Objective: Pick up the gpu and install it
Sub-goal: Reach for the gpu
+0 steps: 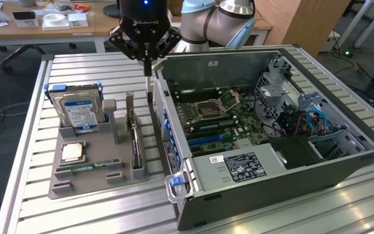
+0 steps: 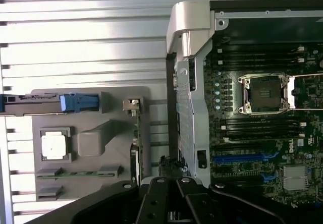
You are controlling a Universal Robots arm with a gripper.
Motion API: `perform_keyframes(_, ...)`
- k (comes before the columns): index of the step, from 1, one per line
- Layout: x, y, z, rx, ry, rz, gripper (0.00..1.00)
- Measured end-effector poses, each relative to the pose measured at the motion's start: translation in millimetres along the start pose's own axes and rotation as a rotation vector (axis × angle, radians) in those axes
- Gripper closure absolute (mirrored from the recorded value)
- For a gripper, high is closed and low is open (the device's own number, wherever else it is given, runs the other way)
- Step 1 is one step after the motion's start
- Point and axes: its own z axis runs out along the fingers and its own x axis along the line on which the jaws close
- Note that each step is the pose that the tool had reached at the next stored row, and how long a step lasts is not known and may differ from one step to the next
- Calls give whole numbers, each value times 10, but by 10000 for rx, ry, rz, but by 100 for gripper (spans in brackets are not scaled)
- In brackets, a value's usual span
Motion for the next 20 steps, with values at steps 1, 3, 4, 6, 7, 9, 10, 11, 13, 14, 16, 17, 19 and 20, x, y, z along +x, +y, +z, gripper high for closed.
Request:
perform_keyframes(1,13,-1,0,0,0,0,89)
perform_keyframes(3,26,-2,0,0,-1,1,89)
perform_keyframes(4,33,-2,0,0,0,1,89)
perform_keyframes(6,47,-3,-1,-1,0,2,89)
perform_keyframes(7,55,-4,-1,0,0,2,89)
perform_keyframes(9,71,-5,-2,0,0,2,89)
perform_keyframes(10,78,-6,-2,0,0,2,89)
perform_keyframes(11,86,-6,-2,0,0,2,89)
perform_keyframes(13,99,-7,-2,0,-1,2,89)
perform_keyframes(14,106,-8,-2,0,0,1,89)
perform_keyframes(16,140,-11,-4,0,0,2,89)
perform_keyframes(17,153,-12,-4,0,-1,1,89)
perform_keyframes(19,180,-14,-5,0,0,2,89)
perform_keyframes(20,200,-15,-5,0,0,1,89)
